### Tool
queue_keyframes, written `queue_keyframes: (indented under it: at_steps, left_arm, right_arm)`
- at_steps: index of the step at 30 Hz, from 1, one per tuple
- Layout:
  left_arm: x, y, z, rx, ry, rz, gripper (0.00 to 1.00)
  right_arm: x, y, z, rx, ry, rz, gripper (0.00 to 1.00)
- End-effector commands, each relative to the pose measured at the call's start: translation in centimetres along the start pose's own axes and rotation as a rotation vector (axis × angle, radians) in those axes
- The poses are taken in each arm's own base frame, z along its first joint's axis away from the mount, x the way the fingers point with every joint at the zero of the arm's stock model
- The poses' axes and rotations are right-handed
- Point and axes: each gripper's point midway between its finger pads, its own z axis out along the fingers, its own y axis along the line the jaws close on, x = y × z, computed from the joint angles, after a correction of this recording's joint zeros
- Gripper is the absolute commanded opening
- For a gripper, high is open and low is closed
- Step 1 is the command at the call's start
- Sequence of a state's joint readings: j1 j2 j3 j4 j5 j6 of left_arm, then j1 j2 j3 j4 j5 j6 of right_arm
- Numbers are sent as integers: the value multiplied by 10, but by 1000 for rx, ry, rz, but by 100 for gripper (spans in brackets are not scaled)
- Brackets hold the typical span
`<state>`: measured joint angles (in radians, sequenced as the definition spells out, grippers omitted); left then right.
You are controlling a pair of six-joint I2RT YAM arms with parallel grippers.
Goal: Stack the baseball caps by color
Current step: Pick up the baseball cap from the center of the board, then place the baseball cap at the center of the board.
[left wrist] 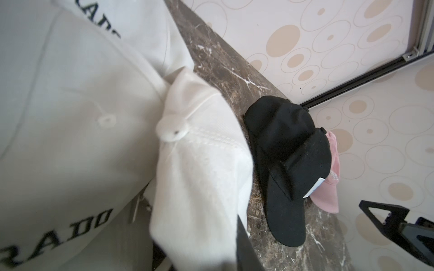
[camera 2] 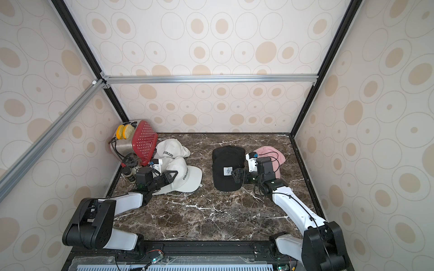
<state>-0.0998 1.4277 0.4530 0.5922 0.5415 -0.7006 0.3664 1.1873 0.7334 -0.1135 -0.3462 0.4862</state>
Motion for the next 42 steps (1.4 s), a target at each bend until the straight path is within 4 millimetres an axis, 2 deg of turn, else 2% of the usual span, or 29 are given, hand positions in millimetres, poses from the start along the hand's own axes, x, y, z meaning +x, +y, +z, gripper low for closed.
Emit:
queue_keyframes:
  at_steps: [1,3,6,8,12,15,18,22,27,31,33,37,42]
  left_arm:
    - [-16,-15,-2,41,-35,46,6]
    - [-19,-21,-3,64,-34,59,0]
    - [-20,-41,-3,150,3,116,0]
    - [-14,-59,-3,236,86,194,0]
    - [-1,-80,-6,340,267,348,0]
    - [11,-110,-27,524,353,436,0]
    - [27,-126,-55,641,447,536,0]
    - [37,-145,-83,783,512,562,0]
    - [48,-161,-98,920,522,552,0]
    - [72,-176,-117,1015,642,608,0]
    - [70,-185,-128,1090,658,592,0]
    - [64,-182,-104,1081,690,475,0]
    - [69,-185,-105,1099,702,491,0]
  right_arm:
    - [-9,8,-6,-17,-15,-30,98]
    - [-10,8,-6,-14,-16,-33,98]
    - [-10,7,-7,-6,-17,-43,98]
    - [-12,8,-9,-6,-21,-55,98]
    - [-16,15,-12,-37,-29,-101,98]
    - [-17,23,-14,-74,-22,-129,98]
    - [-19,36,-15,-144,-18,-158,98]
    - [-22,58,-17,-262,-15,-176,99]
    - [-26,64,-18,-279,-37,-193,100]
    - [-25,67,-20,-293,-40,-206,100]
    - [-21,72,-23,-328,-41,-222,100]
    - [-12,80,-28,-372,-43,-253,100]
    - [-4,99,-32,-437,-30,-335,100]
